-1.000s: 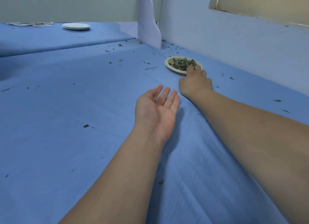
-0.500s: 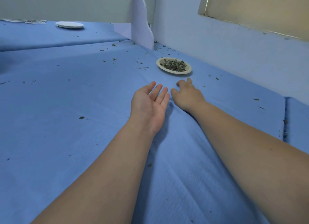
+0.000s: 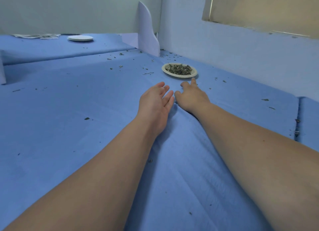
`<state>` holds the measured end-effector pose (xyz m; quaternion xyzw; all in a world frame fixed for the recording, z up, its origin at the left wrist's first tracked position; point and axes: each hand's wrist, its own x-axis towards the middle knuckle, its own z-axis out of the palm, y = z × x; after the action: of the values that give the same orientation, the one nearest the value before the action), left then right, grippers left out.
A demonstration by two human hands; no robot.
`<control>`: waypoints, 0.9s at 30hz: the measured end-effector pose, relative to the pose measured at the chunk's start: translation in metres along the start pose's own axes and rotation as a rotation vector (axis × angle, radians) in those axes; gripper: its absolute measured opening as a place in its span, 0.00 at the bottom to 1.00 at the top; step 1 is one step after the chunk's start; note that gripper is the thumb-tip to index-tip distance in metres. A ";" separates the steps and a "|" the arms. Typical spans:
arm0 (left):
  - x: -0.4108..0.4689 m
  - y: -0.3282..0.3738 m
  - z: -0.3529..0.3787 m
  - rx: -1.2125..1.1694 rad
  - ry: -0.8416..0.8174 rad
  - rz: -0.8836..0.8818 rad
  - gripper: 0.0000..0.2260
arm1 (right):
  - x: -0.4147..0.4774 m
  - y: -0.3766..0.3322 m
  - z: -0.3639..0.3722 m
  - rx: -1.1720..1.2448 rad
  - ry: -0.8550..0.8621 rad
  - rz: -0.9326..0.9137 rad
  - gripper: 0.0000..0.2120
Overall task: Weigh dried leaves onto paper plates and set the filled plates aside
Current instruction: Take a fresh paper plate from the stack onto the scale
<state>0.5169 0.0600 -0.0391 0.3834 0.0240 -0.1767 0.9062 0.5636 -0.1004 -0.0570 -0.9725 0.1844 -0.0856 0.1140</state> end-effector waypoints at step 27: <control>0.099 0.010 0.051 0.142 0.275 -0.081 0.15 | 0.056 0.027 -0.027 0.869 0.152 0.438 0.14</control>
<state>0.6088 0.0003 -0.0136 0.4657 0.1507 -0.1604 0.8572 0.6002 -0.1506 -0.0310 -0.7642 0.3395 -0.1996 0.5108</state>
